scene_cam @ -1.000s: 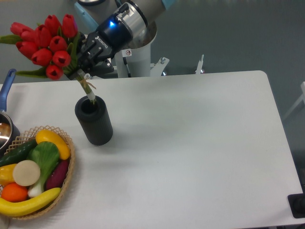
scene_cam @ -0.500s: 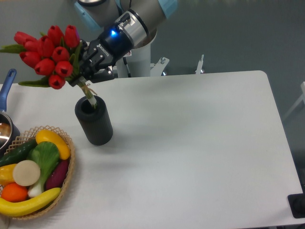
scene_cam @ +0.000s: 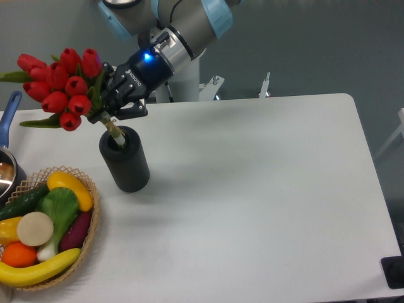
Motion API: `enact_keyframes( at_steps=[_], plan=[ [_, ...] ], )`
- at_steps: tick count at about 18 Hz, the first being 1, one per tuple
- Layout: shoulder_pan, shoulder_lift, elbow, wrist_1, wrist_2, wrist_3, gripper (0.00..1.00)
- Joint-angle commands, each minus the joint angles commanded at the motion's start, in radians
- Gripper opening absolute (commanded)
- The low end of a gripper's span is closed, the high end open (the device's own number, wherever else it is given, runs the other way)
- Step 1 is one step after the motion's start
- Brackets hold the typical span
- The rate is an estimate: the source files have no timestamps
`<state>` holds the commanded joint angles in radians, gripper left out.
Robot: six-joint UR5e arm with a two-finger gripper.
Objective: Insert the flowers into the vase
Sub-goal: 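Lower the tulip stems down into the black vase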
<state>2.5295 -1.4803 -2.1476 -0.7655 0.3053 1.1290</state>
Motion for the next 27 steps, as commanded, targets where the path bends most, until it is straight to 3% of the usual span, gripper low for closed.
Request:
enact_keyframes(
  at_steps=[10, 12, 16, 24, 27],
  plan=[
    [-0.006, -0.002, -0.038, 0.008, 0.0, 0.02, 0.05],
    [-0.005, -0.002, -0.08, 0.006, 0.0, 0.106, 0.1],
    [-0.005, 0.003, -0.106, 0.005, 0.002, 0.132, 0.17],
    [-0.005, -0.035, -0.106, 0.005, 0.043, 0.132, 0.65],
    [-0.005, -0.032, -0.113, 0.005, 0.044, 0.132, 0.71]
  ],
)
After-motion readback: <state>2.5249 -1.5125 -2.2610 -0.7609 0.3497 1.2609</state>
